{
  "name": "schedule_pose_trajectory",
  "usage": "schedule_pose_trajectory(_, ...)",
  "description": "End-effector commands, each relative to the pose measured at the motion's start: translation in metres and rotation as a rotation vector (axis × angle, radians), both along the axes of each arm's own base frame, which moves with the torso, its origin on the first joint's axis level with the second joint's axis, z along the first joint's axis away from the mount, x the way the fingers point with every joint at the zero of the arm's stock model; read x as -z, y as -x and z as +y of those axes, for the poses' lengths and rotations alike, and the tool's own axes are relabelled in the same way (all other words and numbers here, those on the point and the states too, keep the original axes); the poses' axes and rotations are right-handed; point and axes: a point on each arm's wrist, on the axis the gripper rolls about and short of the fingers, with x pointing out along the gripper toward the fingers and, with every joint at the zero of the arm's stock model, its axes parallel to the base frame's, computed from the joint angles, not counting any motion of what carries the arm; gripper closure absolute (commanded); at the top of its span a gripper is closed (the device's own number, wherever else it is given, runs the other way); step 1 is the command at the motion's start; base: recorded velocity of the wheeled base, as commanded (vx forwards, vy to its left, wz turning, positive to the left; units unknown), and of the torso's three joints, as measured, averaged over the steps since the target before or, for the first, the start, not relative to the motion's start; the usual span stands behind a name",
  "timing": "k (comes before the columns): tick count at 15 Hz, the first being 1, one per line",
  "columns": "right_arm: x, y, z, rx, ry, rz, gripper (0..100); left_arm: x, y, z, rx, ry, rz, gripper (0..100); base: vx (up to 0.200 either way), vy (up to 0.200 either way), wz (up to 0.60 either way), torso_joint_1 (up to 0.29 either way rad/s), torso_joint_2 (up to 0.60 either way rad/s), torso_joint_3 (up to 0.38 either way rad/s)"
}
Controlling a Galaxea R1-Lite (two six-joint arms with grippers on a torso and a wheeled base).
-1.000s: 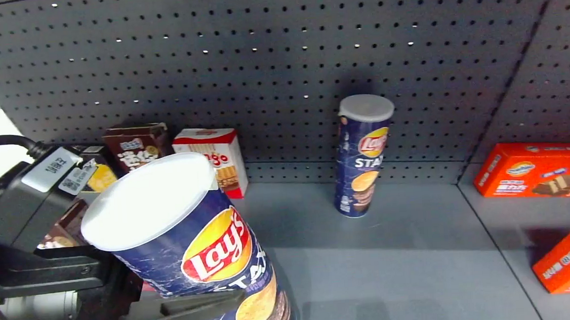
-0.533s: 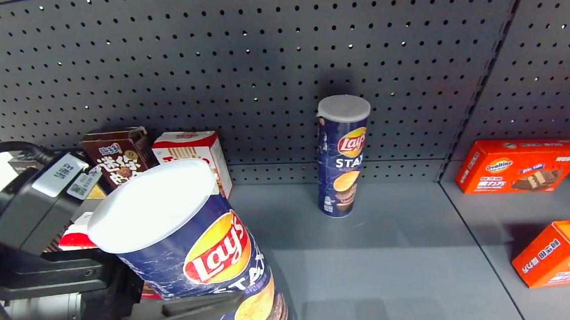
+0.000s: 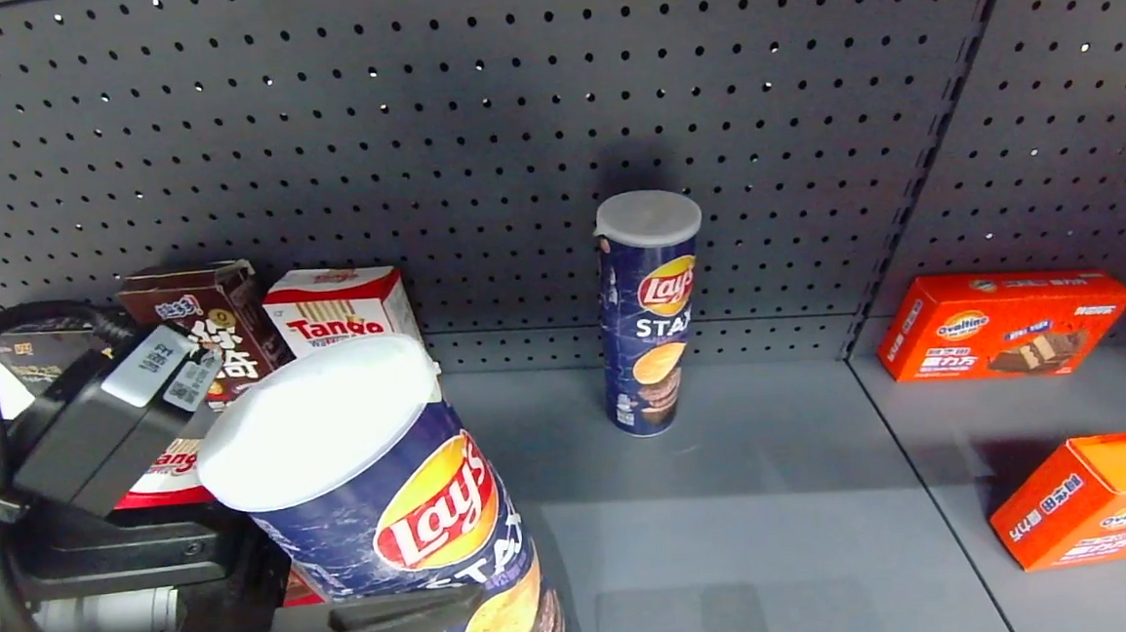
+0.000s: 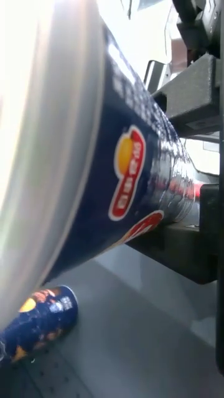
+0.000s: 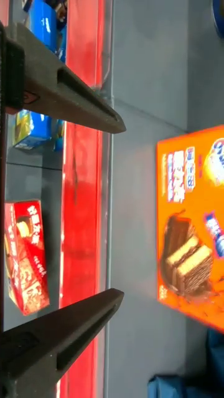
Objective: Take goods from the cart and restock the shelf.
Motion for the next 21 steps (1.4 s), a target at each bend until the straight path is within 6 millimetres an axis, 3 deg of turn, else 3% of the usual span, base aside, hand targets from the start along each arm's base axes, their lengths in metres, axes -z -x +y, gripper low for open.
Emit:
schedule_pose_trajectory(1, 0.0, 0.0, 0.0, 0.001, 0.0, 0.0, 0, 0.0, 0.0, 0.0, 0.002, 0.001, -0.001, 100, 0.0, 0.0, 0.0, 0.0, 0.0, 0.0)
schedule_pose_trajectory(10, -0.003, 0.0, 0.001, -0.041, 0.021, 0.001, 0, -0.002, -0.001, 0.0, -0.003, 0.005, -0.006, 100, 0.0, 0.0, 0.0, 0.0, 0.0, 0.0)
schedule_pose_trajectory(11, -0.058, 0.005, 0.001, -0.08, 0.006, -0.089, 0, -0.002, -0.001, 0.002, -0.009, 0.005, -0.002, 100, 0.0, 0.0, 0.0, 0.0, 0.0, 0.0)
schedule_pose_trajectory(13, -0.107, -0.008, 0.003, -0.224, -0.018, -0.068, 0, -0.001, -0.002, 0.002, -0.012, 0.004, -0.005, 100, 0.0, 0.0, 0.0, 0.0, 0.0, 0.0)
schedule_pose_trajectory(14, -0.122, -0.005, 0.003, -0.298, 0.014, -0.092, 0, -0.001, -0.002, 0.002, -0.012, 0.004, -0.005, 100, 0.0, 0.0, 0.0, 0.0, 0.0, 0.0)
schedule_pose_trajectory(17, -0.176, -0.029, 0.008, -0.445, 0.029, -0.074, 0, -0.002, -0.004, 0.001, -0.015, 0.004, -0.005, 100, 0.0, 0.0, 0.0, 0.0, 0.0, 0.0)
schedule_pose_trajectory(19, -0.191, -0.048, 0.012, -0.514, 0.028, -0.033, 0, -0.001, -0.004, 0.001, -0.013, 0.003, -0.005, 100, 0.0, 0.0, 0.0, 0.0, 0.0, 0.0)
schedule_pose_trajectory(21, -0.188, -0.082, 0.021, -0.577, 0.067, 0.076, 0, -0.002, -0.004, 0.002, -0.016, 0.002, -0.008, 100, 0.0, 0.0, 0.0, 0.0, 0.0, 0.0)
